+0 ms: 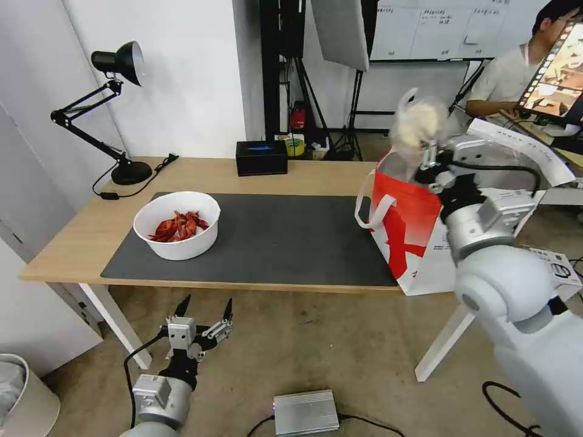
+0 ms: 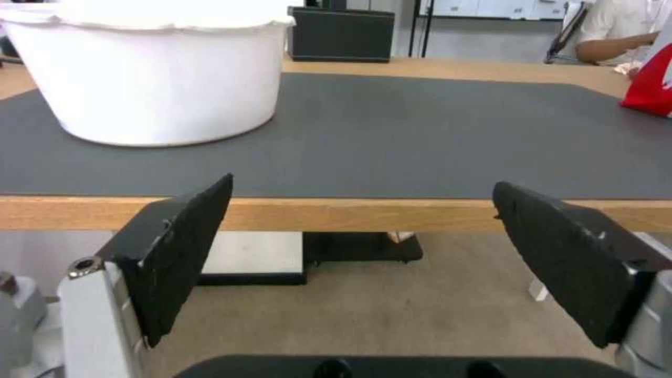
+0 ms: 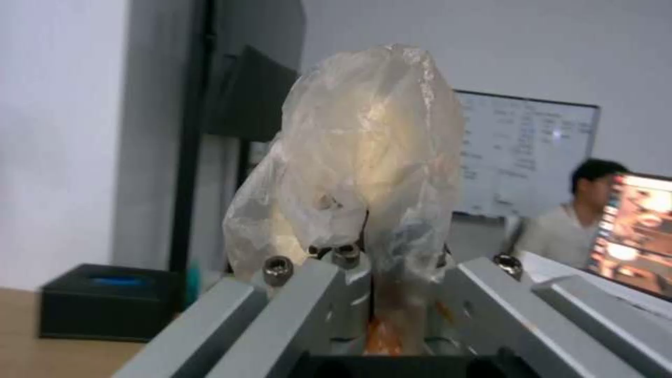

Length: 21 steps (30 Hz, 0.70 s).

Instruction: Pick up the trash from the table and place it into the takeout bag.

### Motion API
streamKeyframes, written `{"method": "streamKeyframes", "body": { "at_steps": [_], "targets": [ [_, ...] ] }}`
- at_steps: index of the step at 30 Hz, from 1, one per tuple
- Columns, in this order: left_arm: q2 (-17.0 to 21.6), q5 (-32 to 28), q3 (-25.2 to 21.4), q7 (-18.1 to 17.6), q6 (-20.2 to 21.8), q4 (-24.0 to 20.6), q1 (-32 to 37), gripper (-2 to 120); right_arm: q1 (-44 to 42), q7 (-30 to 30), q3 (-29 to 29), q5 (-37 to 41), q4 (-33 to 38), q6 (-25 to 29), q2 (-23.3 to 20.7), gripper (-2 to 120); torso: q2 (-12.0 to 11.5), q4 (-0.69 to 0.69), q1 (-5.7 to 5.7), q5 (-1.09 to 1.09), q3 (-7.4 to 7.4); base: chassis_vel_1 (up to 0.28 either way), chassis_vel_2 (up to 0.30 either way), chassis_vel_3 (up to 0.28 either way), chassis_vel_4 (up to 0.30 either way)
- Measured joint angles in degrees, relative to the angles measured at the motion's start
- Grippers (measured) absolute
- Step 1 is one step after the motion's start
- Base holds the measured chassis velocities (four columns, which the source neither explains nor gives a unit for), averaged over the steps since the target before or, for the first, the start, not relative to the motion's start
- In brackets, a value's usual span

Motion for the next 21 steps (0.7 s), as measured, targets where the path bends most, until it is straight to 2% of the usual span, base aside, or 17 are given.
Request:
{"method": "streamKeyframes", "body": {
  "at_steps": [12,14,15,17,18,21],
  "targets": [
    [0.28,0.02,1.19,0.02,0.02,0.8,-1.17,100,-1.06,2.78,3.18,2.69,-3.76,-1.79,-0.14,0,0.0,0.0,0.0,0.0,0.0,0.0,0.0,0.0,0.0],
    [0.23,-0.12,1.38,0.03,0.05,1.01,-1.39,100,-1.72,3.75,3.66,3.09,-3.79,-2.59,0.19,9,0.0,0.0,0.0,0.0,0.0,0.0,0.0,0.0,0.0],
    [0.23,-0.12,1.38,0.03,0.05,1.01,-1.39,100,-1.72,3.75,3.66,3.09,-3.79,-2.59,0.19,9,0.0,0.0,0.0,0.0,0.0,0.0,0.0,0.0,0.0],
    [0.31,-0.44,1.38,0.01,0.15,1.26,-1.88,100,-1.77,4.47,3.98,3.4,-3.79,-2.85,0.27,19,0.0,0.0,0.0,-0.01,0.0,0.0,0.0,0.0,0.0],
    [0.31,-0.44,1.38,0.01,0.15,1.26,-1.88,100,-1.77,4.47,3.98,3.4,-3.79,-2.85,0.27,19,0.0,0.0,0.0,-0.01,0.0,0.0,0.0,0.0,0.0],
    [0.43,-0.75,1.62,0.0,0.4,1.29,-2.48,100,-1.76,4.58,4.49,3.58,-3.78,-3.37,0.09,34,0.0,0.0,0.01,-0.01,0.0,0.0,0.0,0.0,0.0]
  ]
}}
